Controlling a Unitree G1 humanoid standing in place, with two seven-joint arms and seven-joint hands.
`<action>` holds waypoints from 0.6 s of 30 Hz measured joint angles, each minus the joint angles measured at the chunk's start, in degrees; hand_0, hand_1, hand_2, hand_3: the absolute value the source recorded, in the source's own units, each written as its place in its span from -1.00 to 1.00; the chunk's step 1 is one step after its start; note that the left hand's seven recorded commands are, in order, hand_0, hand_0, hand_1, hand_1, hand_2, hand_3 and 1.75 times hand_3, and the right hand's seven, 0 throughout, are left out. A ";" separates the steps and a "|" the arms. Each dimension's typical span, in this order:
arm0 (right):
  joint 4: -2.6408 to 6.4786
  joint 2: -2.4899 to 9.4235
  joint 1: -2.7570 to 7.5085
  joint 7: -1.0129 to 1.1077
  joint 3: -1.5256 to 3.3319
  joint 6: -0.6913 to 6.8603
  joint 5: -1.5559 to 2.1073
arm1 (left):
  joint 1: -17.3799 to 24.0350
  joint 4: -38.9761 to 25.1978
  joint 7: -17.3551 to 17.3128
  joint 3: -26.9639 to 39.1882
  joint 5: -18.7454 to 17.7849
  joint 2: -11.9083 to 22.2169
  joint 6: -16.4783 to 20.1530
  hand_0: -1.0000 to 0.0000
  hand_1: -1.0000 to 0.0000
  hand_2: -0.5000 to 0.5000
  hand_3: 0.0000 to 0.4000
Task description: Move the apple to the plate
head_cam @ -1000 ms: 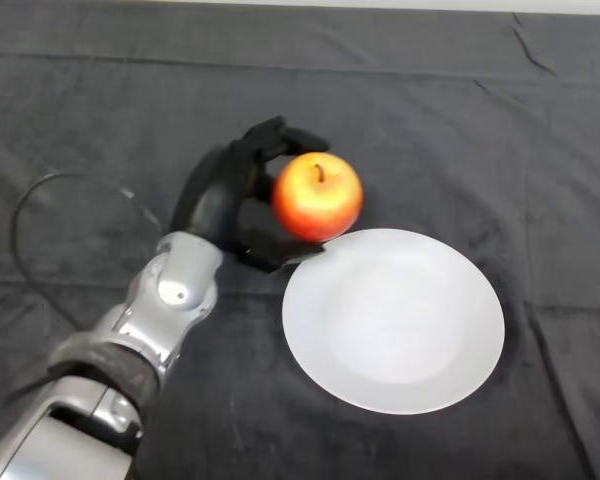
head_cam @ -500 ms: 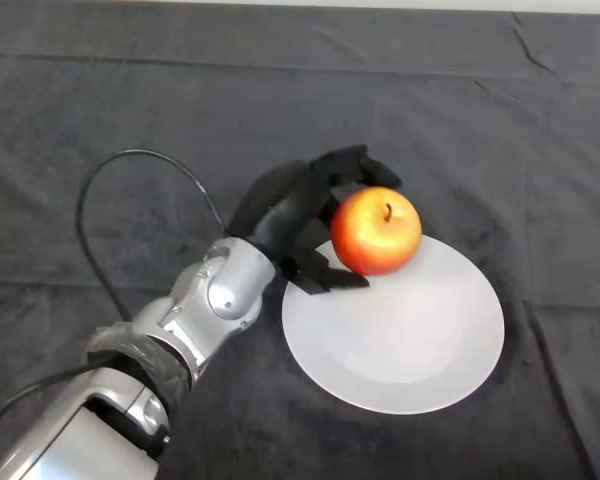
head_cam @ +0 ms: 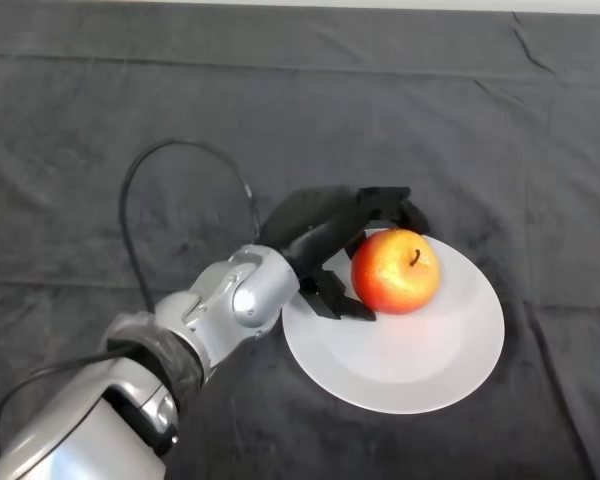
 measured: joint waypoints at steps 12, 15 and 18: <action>0.01 0.00 -0.01 0.00 -0.01 -0.02 0.00 | -0.77 -0.01 -0.86 -0.31 -0.06 -0.01 1.37 1.00 1.00 0.00 -1.00; 0.01 0.00 -0.01 0.00 0.00 -0.02 0.00 | -1.23 -0.01 -1.08 -0.31 -0.07 0.05 1.77 1.00 1.00 0.00 -1.00; 0.01 0.00 -0.01 0.00 0.00 -0.03 0.00 | -1.39 -0.01 -1.12 -0.31 -0.12 0.14 1.78 1.00 1.00 0.00 -1.00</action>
